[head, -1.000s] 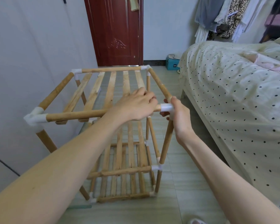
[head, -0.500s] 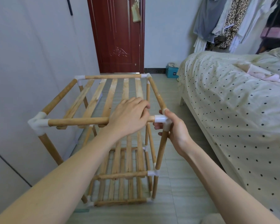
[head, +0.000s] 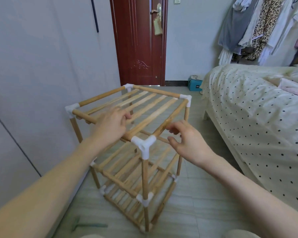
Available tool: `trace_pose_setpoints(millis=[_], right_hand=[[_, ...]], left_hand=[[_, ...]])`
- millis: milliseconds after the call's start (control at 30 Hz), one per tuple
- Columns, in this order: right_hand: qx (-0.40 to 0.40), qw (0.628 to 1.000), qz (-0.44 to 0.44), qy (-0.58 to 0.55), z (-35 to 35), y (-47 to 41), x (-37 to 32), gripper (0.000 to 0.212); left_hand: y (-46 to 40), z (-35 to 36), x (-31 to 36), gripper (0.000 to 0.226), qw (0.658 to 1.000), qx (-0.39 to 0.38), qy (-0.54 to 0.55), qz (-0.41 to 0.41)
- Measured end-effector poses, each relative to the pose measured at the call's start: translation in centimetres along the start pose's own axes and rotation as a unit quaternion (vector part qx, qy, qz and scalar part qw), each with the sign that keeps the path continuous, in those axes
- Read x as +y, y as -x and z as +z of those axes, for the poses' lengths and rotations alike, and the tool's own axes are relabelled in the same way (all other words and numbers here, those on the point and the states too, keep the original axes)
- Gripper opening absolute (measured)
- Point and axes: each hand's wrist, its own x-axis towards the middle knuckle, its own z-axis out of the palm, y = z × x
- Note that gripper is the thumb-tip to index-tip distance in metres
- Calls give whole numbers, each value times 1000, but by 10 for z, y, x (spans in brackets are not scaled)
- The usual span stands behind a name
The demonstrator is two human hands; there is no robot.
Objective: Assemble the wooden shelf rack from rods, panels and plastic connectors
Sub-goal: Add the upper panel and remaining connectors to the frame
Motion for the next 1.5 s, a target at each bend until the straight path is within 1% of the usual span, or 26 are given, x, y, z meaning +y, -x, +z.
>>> trace_pose_setpoints(millis=[33, 67, 100, 133, 167, 200, 233, 267, 333, 400, 433, 500, 533, 600, 633, 700, 733, 800, 867, 933, 1033, 1200, 1400, 1500], right_hand=[[-14, 994, -66, 84, 1, -13, 1, 43], [-54, 980, -106, 158, 2, -27, 2, 57], [-99, 962, -132, 219, 4, -42, 2, 67], [-143, 942, -149, 265, 8, -56, -1, 72], [-183, 923, -161, 297, 12, -69, -4, 75], [-215, 908, -171, 315, 17, -79, -8, 78], [-238, 899, -177, 322, 23, -86, -11, 80], [-246, 896, -182, 321, 29, -89, -14, 79], [-228, 903, -198, 307, 37, -90, -16, 73], [-207, 909, -215, 290, 41, -88, -16, 68], [-209, 910, -219, 283, 41, -88, -16, 67], [-228, 909, -217, 274, 44, -89, -18, 70], [-238, 908, -211, 271, 47, -90, -21, 72], [-245, 908, -193, 280, 55, -94, -31, 75], [-239, 902, -193, 303, 59, -98, -36, 74], [-220, 883, -209, 359, 64, -105, -44, 71], [-220, 878, -210, 369, 66, -110, -45, 71], [-245, 890, -185, 335, 70, -117, -44, 73], [-266, 915, -147, 264, 73, -120, -42, 74], [-261, 927, -139, 229, 75, -120, -41, 71], [-231, 931, -157, 236, 78, -119, -39, 63], [-208, 929, -171, 255, 82, -122, -41, 53], [-185, 927, -177, 273, 86, -124, -44, 50], [-180, 929, -175, 272, 88, -123, -46, 49]], left_hand=[[3, -3, 11, 28, 999, -14, 40, -24], [6, -4, 22, 33, 996, -46, 60, -49], [9, -2, 34, 49, 992, -96, 47, -65], [13, 3, 43, 69, 986, -152, 8, -65], [19, 8, 51, 84, 978, -195, -39, -57], [23, 11, 55, 92, 974, -207, -77, -44], [27, 13, 54, 95, 974, -200, -101, -31], [29, 13, 50, 93, 977, -186, -103, -22], [30, 8, 37, 91, 983, -177, -50, -11], [31, -2, 20, 94, 978, -206, 0, -12], [31, -8, 10, 97, 973, -229, 3, -11], [32, -17, -9, 99, 964, -265, -35, -10], [32, -19, -17, 95, 961, -270, -67, -15], [28, -21, -25, 83, 955, -267, -125, -42], [25, -21, -24, 79, 950, -267, -147, -62], [18, -17, -17, 76, 942, -268, -177, -98], [14, -14, -13, 76, 941, -264, -182, -111], [10, -6, -10, 73, 947, -227, -188, -123], [8, 0, -14, 69, 957, -174, -203, -114], [8, 5, -20, 67, 961, -143, -212, -105], [6, 9, -24, 63, 965, -119, -210, -103], [4, 7, -27, 43, 968, -93, -220, -80], [3, 4, -33, 37, 970, -78, -221, -59], [2, 1, -34, 34, 971, -83, -220, -51]])
